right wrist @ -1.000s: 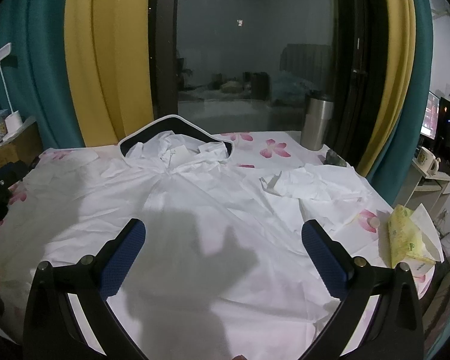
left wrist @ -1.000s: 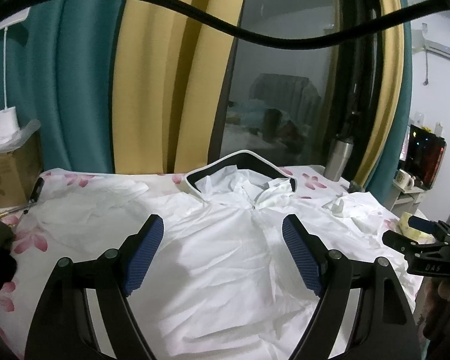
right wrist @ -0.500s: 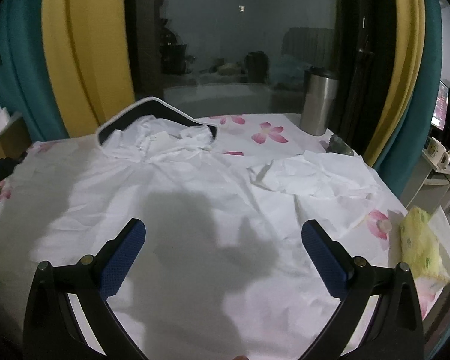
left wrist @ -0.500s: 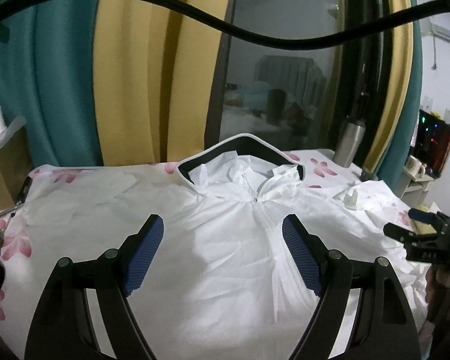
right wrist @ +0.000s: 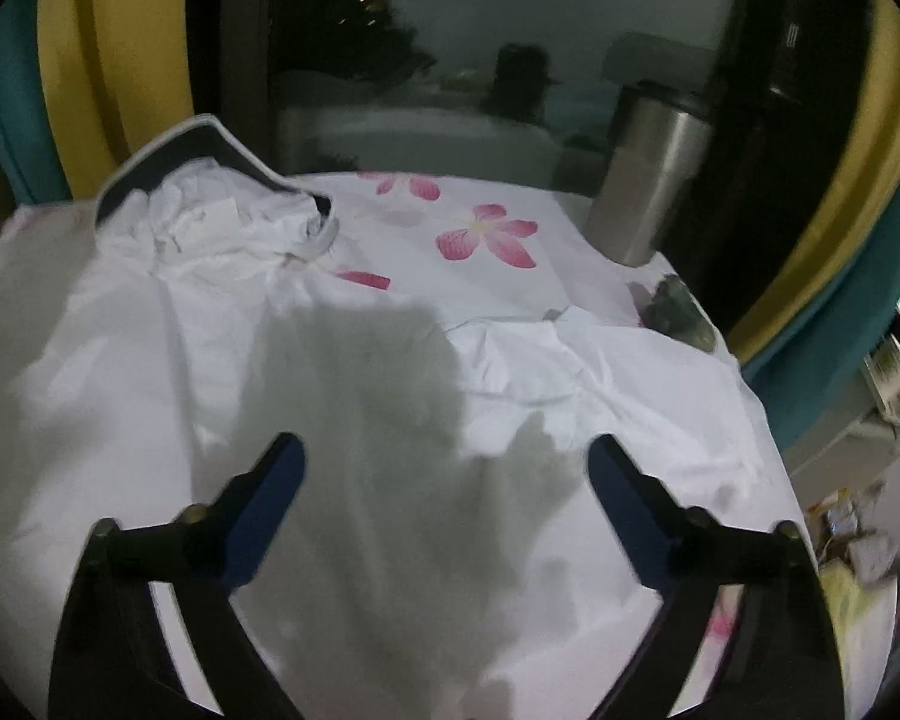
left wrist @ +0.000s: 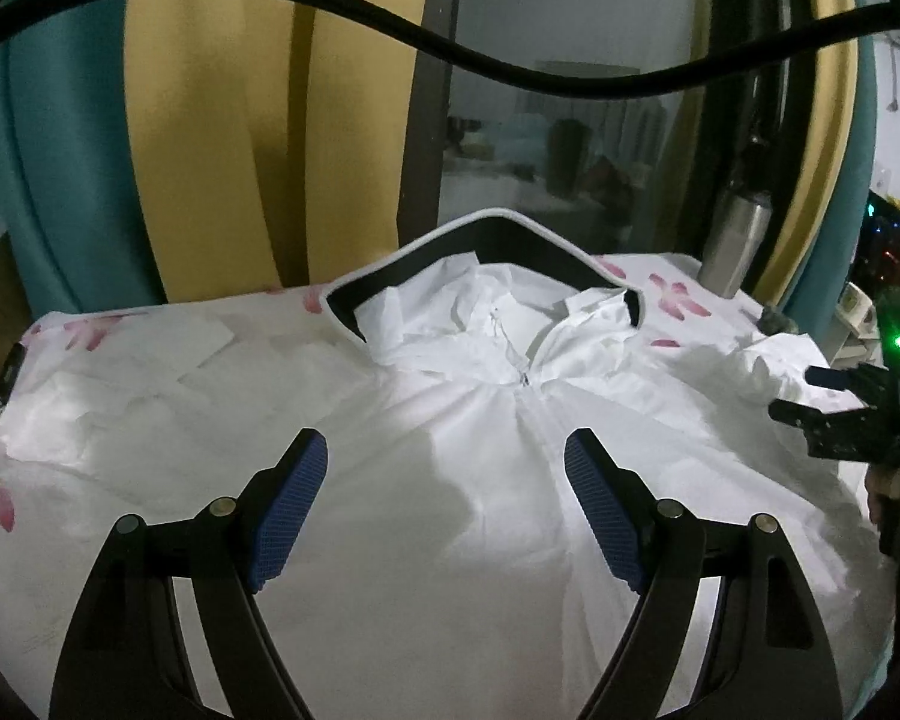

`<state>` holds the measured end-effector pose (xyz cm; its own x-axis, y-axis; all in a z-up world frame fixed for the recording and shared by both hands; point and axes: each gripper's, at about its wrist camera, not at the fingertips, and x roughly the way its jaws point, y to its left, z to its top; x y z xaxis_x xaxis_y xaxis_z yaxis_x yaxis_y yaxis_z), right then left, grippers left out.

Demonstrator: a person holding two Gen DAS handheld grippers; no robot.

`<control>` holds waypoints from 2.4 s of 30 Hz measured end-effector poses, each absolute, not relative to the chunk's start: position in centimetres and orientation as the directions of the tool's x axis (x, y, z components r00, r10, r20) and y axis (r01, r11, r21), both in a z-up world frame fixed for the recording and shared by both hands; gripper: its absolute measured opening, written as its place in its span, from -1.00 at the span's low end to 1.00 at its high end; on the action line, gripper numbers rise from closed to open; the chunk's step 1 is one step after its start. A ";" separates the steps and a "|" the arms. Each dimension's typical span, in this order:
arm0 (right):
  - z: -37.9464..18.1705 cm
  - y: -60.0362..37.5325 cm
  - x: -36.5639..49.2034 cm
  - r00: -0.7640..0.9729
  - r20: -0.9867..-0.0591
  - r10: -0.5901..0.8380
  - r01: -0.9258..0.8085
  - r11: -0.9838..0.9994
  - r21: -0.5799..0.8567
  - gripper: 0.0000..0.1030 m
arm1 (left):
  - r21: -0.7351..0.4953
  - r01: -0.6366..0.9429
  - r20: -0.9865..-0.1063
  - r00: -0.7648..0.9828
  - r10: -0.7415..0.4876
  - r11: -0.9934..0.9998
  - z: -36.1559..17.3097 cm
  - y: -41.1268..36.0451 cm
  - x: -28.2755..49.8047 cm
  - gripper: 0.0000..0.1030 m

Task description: Fold large clothes

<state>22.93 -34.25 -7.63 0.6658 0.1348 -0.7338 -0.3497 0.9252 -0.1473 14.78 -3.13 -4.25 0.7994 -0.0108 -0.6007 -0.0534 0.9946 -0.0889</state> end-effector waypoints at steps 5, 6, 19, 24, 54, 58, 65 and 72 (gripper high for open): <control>-9.4 -33.8 26.1 0.623 -0.771 0.130 -0.417 0.890 -0.187 -0.06 | -0.092 -0.068 -0.621 0.784 -0.004 0.993 -5.0 -2.6 15.5 0.64; -9.6 -33.8 26.4 0.614 -0.776 0.145 -0.434 0.883 -0.178 -0.35 | -0.094 -0.071 -0.623 0.782 -0.003 0.993 -5.1 -2.4 15.6 0.64; -3.1 -29.7 24.6 0.702 -0.659 0.271 -0.470 0.871 -0.143 -0.90 | -0.151 -0.069 -0.596 0.802 -0.035 0.986 -4.3 1.7 13.6 0.53; -0.5 -25.2 23.2 0.715 -0.624 0.316 -0.508 0.847 -0.154 -0.90 | -0.171 -0.083 -0.581 0.813 -0.032 0.982 -3.5 4.8 12.2 0.53; -6.2 1.2 21.6 0.493 -0.727 0.478 -0.693 0.721 0.003 -0.88 | -0.271 -0.238 -0.606 0.795 0.027 0.933 -5.9 20.5 8.4 0.53; -7.2 1.7 21.9 0.447 -0.768 0.459 -0.687 0.726 0.034 -0.65 | -0.262 -0.224 -0.616 0.788 0.015 0.939 -5.5 20.6 9.3 0.53; -5.4 -0.8 20.9 0.490 -0.735 0.468 -0.664 0.747 0.033 0.20 | -0.205 -0.156 -0.626 0.780 -0.007 0.966 -4.4 20.2 13.4 0.53; -3.9 -4.9 21.2 0.553 -0.715 0.427 -0.608 0.794 0.003 0.20 | -0.138 -0.056 -0.704 0.708 -0.058 0.989 -6.9 18.6 21.0 0.13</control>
